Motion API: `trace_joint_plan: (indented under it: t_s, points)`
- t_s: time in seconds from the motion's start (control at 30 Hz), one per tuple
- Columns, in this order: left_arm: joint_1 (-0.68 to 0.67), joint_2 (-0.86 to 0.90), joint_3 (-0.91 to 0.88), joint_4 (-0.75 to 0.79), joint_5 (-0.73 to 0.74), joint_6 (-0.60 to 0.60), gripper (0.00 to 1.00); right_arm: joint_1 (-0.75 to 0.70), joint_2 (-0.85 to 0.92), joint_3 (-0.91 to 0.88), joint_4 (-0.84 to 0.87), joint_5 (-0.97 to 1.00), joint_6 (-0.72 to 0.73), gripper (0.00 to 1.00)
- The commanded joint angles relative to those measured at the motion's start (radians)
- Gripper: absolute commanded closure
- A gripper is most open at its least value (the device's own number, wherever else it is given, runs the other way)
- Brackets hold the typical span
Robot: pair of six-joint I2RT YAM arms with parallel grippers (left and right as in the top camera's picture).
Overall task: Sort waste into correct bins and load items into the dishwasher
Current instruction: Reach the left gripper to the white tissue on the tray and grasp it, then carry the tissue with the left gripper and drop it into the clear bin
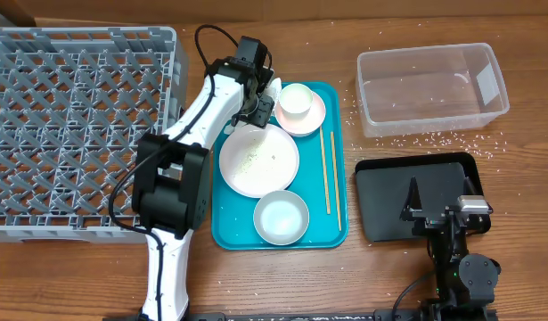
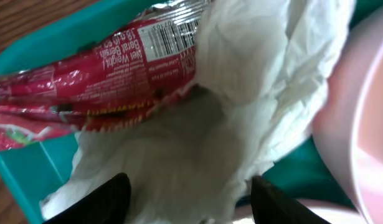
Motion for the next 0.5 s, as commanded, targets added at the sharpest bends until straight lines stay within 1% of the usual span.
trace_joint_plan:
  t_s: [0.0,0.07,0.1,0.13,0.17,0.23,0.27,0.37,0.47]
  points:
    - [0.002,0.012,0.021,0.027,-0.002,0.009,0.38,-0.003,-0.009,-0.010,0.005,0.005,-0.002,0.00]
    - [0.002,0.012,0.021,0.038,-0.002,0.008,0.48,-0.003,-0.009,-0.010,0.005,0.005,-0.001,0.00]
    - [0.002,0.012,0.021,0.039,-0.002,0.008,0.56,-0.003,-0.009,-0.010,0.005,0.005,-0.001,0.00]
    - [0.002,0.012,0.021,0.038,-0.002,0.008,0.62,-0.003,-0.009,-0.010,0.005,0.005,-0.001,0.00]
    - [0.002,0.012,0.021,0.033,-0.002,0.000,0.71,-0.003,-0.009,-0.010,0.005,0.005,-0.001,0.00]
    - [0.002,0.012,0.021,0.026,-0.002,-0.012,0.82,-0.003,-0.009,-0.010,0.005,0.005,-0.001,0.00]
    - [0.002,0.011,0.025,0.014,-0.001,-0.026,0.90,-0.003,-0.009,-0.010,0.005,0.006,-0.001,0.00]
    - [0.002,0.005,0.043,-0.027,0.000,-0.067,0.96,-0.003,-0.009,-0.010,0.005,0.005,-0.001,0.00]
    - [0.002,-0.010,0.067,-0.079,0.029,-0.070,0.96,-0.003,-0.009,-0.010,0.005,0.005,-0.001,0.00]
